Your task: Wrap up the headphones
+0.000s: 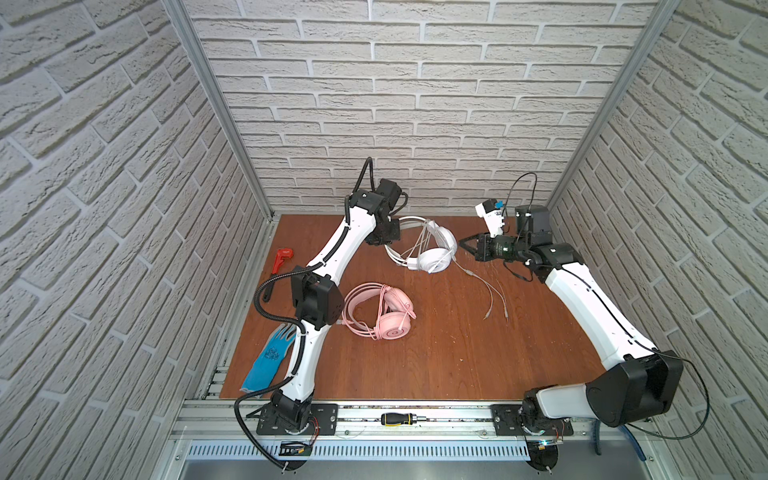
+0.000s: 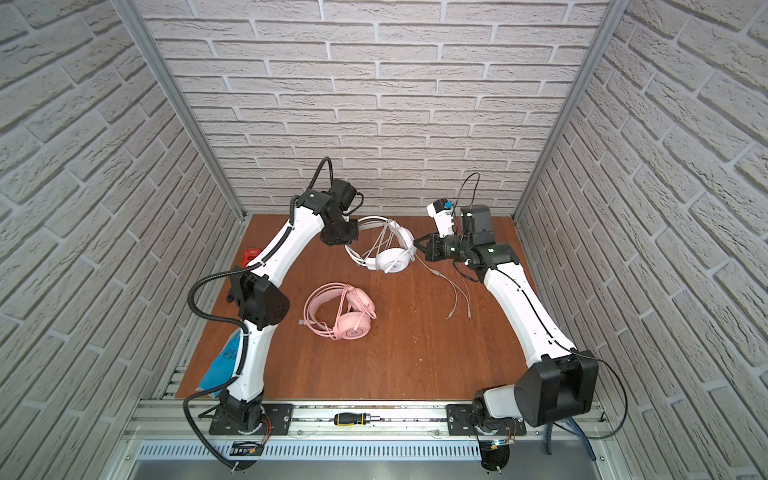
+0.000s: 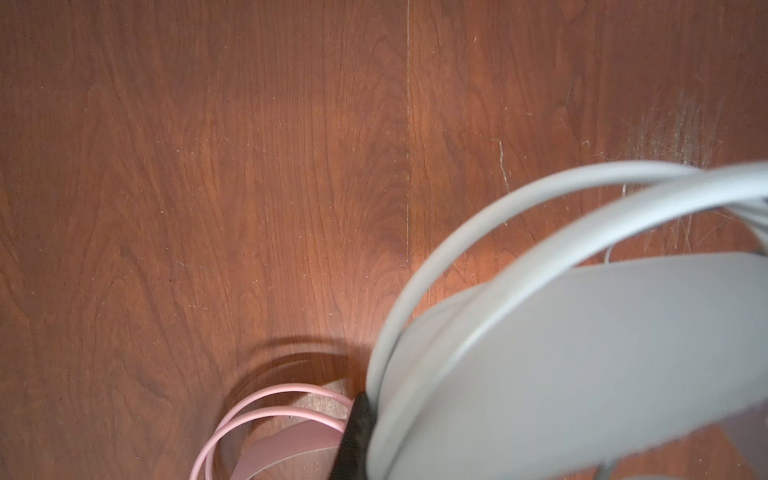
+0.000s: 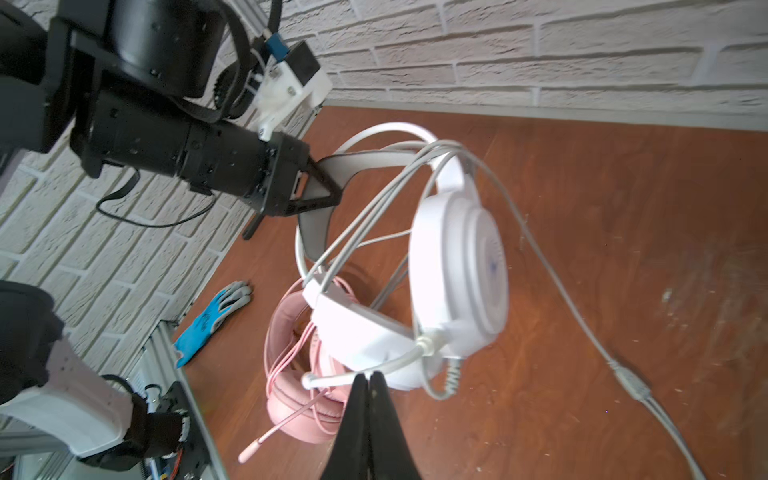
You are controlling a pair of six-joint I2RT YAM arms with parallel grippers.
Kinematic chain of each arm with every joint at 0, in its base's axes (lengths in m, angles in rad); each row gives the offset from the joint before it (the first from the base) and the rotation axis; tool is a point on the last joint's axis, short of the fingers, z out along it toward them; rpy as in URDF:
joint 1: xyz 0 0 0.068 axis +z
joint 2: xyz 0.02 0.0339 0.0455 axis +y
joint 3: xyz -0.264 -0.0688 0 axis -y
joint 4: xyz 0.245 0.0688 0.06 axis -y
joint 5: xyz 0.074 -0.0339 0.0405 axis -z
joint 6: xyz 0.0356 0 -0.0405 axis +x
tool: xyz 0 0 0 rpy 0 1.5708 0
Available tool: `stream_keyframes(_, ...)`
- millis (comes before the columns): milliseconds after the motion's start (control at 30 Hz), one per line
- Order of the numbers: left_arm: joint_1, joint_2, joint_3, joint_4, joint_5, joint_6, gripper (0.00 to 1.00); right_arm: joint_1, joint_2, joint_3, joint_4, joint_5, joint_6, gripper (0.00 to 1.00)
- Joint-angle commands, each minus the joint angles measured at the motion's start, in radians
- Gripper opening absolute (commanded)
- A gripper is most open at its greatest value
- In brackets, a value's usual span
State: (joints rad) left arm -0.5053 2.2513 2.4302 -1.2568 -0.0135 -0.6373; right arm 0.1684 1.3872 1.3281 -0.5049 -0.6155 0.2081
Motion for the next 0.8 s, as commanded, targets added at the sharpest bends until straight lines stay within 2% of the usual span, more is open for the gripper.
stream_keyframes(0, -0.002, 0.002, 0.026, 0.037, 0.013, -0.060, 0.00, 0.063, -0.024, -0.027, 0.089, -0.020, 0.078, 0.06)
stream_keyframes(200, 0.002, 0.012, 0.027, 0.025, -0.004, -0.107, 0.00, 0.175, 0.003, -0.087, 0.249, 0.019, 0.178, 0.06)
stream_keyframes(767, 0.011, 0.019, 0.024, 0.005, -0.055, -0.190, 0.00, 0.398, 0.199, -0.020, 0.339, 0.278, 0.214, 0.06)
